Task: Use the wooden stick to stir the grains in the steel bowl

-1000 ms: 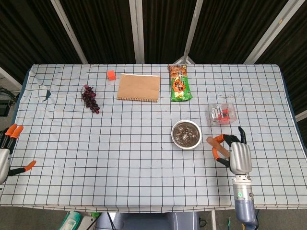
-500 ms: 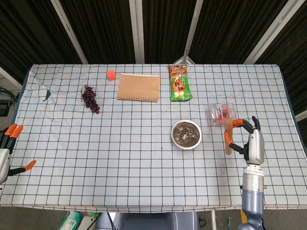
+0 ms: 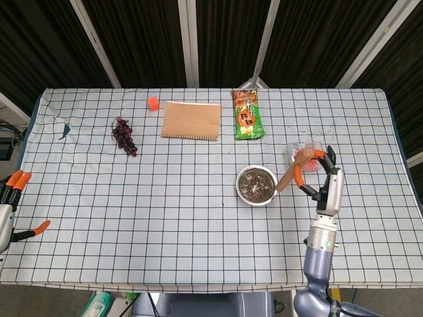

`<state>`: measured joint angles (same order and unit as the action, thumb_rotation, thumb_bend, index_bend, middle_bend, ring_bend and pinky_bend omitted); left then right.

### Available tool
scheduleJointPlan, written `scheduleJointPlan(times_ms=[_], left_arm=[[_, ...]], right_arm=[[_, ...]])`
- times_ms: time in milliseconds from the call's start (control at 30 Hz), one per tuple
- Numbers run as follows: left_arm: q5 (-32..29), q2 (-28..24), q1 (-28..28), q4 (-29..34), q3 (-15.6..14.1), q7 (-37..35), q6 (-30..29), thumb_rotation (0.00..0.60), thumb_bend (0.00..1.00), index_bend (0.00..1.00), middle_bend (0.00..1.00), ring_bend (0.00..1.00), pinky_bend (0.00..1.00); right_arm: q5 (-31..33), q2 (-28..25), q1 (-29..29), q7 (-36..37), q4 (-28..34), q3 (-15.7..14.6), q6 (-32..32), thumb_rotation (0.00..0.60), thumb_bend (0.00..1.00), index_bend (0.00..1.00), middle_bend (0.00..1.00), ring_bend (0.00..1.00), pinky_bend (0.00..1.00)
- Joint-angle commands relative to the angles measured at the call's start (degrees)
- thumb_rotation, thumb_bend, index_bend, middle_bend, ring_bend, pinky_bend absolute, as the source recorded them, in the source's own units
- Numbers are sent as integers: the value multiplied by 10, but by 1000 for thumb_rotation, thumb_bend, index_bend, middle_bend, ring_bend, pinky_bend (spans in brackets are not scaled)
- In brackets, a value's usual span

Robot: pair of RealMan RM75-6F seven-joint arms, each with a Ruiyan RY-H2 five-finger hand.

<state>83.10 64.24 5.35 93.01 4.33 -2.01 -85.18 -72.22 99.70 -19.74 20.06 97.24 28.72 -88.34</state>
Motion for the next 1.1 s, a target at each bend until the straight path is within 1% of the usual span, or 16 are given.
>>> scheduleJointPlan(times_ms=[33, 233, 600, 933, 1100], left_arm=[[-1, -1, 0, 1, 0, -1, 1, 600, 64, 0, 0, 0, 0], [-6, -2, 1, 3, 1, -3, 6, 600, 64, 0, 0, 0, 0], [-10, -4, 4, 5, 2, -9, 12, 600, 64, 0, 0, 0, 0], [-15, -6, 5, 7, 3, -9, 17, 600, 64, 0, 0, 0, 0], [-17, -6, 4, 9, 3, -9, 17, 600, 64, 0, 0, 0, 0]], right_arm=[[-10, 27, -21, 11, -31, 4, -4, 600, 684, 849, 716, 399, 0], [-6, 70, -42, 35, -71, 13, -10, 600, 684, 852, 717, 400, 0], [4, 113, -64, 54, -140, 12, 0, 600, 683, 862, 722, 399, 0], [7, 145, -77, 66, -182, 7, 6, 600, 683, 865, 723, 400, 0], [8, 167, -86, 82, -213, 16, 0, 600, 684, 865, 723, 399, 0]])
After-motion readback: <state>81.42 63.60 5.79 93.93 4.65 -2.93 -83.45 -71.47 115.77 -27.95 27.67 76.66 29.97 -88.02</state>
